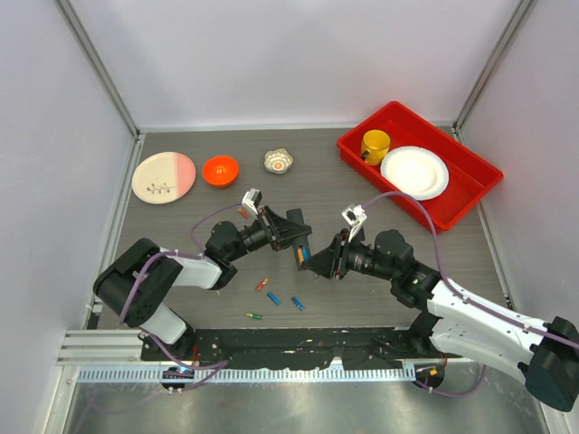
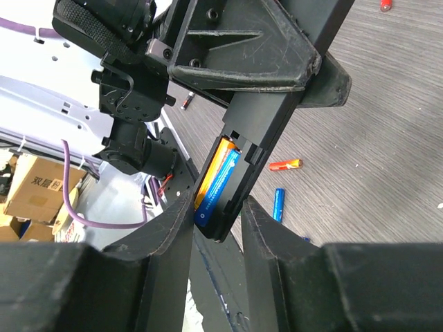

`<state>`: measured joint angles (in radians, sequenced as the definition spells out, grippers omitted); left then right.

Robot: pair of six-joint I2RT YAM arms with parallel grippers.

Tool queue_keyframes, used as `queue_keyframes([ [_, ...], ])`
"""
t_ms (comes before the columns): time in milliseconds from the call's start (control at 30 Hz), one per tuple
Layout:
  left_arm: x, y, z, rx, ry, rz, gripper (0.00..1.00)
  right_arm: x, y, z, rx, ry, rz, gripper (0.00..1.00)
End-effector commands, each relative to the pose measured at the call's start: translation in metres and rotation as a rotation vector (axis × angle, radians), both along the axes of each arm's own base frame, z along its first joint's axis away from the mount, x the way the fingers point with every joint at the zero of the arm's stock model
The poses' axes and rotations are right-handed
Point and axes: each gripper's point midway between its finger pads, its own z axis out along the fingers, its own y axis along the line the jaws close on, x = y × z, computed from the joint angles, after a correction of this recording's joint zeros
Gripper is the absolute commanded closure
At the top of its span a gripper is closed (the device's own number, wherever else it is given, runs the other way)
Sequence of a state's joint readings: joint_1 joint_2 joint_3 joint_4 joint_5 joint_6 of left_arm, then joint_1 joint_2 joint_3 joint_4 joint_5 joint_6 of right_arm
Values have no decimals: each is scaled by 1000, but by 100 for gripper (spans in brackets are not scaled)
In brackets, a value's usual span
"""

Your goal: Load the batteries into the remote control

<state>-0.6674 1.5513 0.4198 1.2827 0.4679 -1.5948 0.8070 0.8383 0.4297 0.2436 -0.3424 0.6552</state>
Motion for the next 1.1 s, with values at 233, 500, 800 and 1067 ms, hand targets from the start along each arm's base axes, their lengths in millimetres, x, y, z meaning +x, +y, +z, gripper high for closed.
queue_keyframes([
  [233, -30, 9, 69, -189, -253, -47, 100, 7, 12, 17, 74, 36, 4, 89],
  [500, -31, 10, 68, -185, -258, -40, 100, 6, 15, 10, 58, 92, 14, 99],
  [800, -31, 11, 65, -176, -267, -29, 100, 5, 21, 8, 67, 157, 32, 99],
  [1067, -31, 12, 60, -162, -268, -27, 100, 6, 25, 39, 152, 172, 49, 62],
])
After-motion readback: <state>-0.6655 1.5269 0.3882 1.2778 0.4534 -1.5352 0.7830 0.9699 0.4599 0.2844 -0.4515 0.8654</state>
